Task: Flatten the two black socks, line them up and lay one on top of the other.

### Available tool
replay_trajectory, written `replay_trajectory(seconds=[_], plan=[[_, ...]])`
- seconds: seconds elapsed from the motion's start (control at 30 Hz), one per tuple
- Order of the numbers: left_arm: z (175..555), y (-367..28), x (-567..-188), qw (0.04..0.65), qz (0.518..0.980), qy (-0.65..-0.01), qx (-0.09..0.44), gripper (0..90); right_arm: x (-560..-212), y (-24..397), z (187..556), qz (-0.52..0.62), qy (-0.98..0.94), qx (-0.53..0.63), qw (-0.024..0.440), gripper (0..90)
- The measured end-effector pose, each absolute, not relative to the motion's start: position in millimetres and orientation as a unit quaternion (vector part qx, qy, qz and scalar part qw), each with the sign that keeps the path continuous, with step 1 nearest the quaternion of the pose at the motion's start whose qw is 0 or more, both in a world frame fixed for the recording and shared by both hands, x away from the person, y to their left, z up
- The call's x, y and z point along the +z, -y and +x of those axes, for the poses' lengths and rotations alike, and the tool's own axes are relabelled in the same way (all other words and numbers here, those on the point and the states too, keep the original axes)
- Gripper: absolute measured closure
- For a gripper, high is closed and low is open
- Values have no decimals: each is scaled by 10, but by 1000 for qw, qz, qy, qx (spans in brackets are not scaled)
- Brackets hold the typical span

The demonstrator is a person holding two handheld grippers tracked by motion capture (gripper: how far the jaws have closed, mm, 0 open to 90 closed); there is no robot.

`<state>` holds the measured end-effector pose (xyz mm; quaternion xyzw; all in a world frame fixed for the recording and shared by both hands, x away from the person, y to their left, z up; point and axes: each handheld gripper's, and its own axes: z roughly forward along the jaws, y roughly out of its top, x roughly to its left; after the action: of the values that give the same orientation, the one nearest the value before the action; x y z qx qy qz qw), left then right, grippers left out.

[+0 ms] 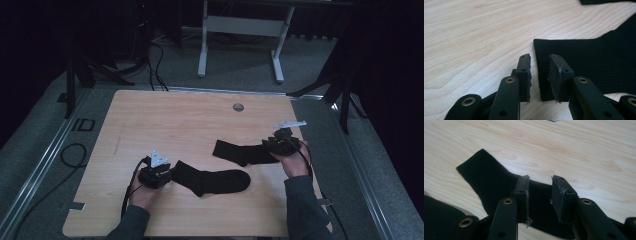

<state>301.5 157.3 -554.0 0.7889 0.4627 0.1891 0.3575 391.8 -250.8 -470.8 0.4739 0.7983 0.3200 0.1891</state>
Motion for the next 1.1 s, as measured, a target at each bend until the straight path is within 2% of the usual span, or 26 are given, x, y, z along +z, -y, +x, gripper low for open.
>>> replay_trajectory(seconds=[0.03, 0.1, 1.1], plan=[[3015, -1574, -5540, 358, 789, -463, 189, 710, -4740, 2430, 3951, 464, -808, 315, 180, 707], [3016, -1573, -5540, 358, 789, -462, 189, 710, -4780, 2342, 3984, 455, -818, 308, 173, 707], [3018, -1579, -5538, 360, 788, -463, 188, 708, -5265, 1472, 4300, 312, -909, 243, 130, 569]])
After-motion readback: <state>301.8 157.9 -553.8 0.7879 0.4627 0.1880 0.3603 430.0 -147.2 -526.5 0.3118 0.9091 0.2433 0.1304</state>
